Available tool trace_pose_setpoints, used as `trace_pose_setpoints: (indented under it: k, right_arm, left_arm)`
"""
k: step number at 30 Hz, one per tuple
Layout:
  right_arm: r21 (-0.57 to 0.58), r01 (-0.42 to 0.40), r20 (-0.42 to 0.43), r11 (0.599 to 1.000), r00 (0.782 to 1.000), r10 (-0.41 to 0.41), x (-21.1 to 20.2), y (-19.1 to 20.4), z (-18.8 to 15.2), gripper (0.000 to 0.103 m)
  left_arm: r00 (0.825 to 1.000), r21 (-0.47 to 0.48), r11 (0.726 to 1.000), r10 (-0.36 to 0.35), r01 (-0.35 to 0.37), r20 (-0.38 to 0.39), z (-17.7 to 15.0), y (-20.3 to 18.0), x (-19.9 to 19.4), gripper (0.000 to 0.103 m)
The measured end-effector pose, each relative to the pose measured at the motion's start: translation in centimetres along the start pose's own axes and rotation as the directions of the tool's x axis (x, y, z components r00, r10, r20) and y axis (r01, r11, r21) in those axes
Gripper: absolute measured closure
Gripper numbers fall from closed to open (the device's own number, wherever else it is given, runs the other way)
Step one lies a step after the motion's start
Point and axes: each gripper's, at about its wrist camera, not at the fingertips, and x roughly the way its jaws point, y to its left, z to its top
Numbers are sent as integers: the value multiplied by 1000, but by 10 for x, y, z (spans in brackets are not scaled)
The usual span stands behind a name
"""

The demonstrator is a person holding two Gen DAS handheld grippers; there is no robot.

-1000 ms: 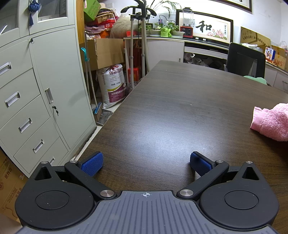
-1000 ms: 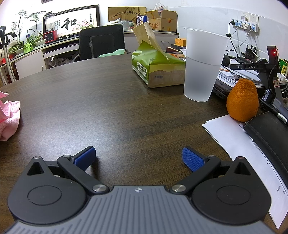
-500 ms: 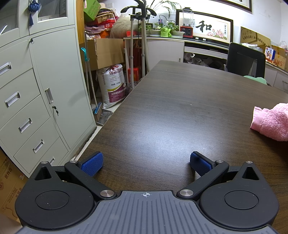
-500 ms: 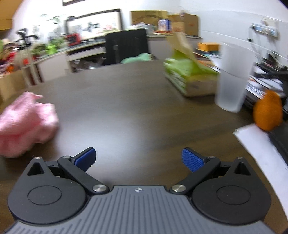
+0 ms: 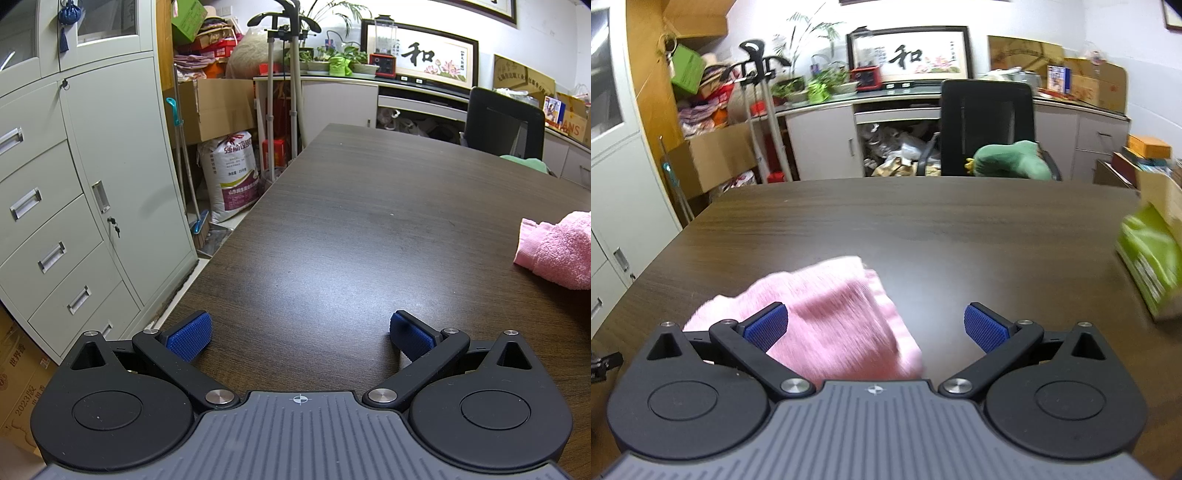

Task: Fold towel
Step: 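Move the right tool onto the pink towel and pinch its edge, then lift the towel edge with the right tool toward the left tool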

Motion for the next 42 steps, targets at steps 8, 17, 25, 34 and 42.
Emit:
trace_pose_setpoints:
  k: [8, 17, 25, 34, 42]
  right_arm:
    - [29, -53, -85, 998, 995, 55, 35, 17, 10, 12]
    - [-36, -118, -51, 992, 992, 116, 2, 36, -1, 90]
    - [-242, -231, 116, 942, 957, 264, -57, 56, -39, 93]
    - [-395, -332, 97, 857, 912, 398, -68, 88, -92, 93]
    - [-505, -313, 58, 805, 918, 393, -65, 92, -114, 92]
  left_arm:
    - [1000, 0, 1000, 0, 0, 0, 0, 0, 0, 0]
    - [1000, 0, 1000, 0, 0, 0, 0, 0, 0, 0]
    - [1000, 0, 1000, -2, 2, 0, 0, 1, 0, 0]
    - [998, 44, 998, -55, 54, 15, -4, -5, -6, 0]
    - [980, 156, 978, -158, 138, 122, -13, -33, -34, 0]
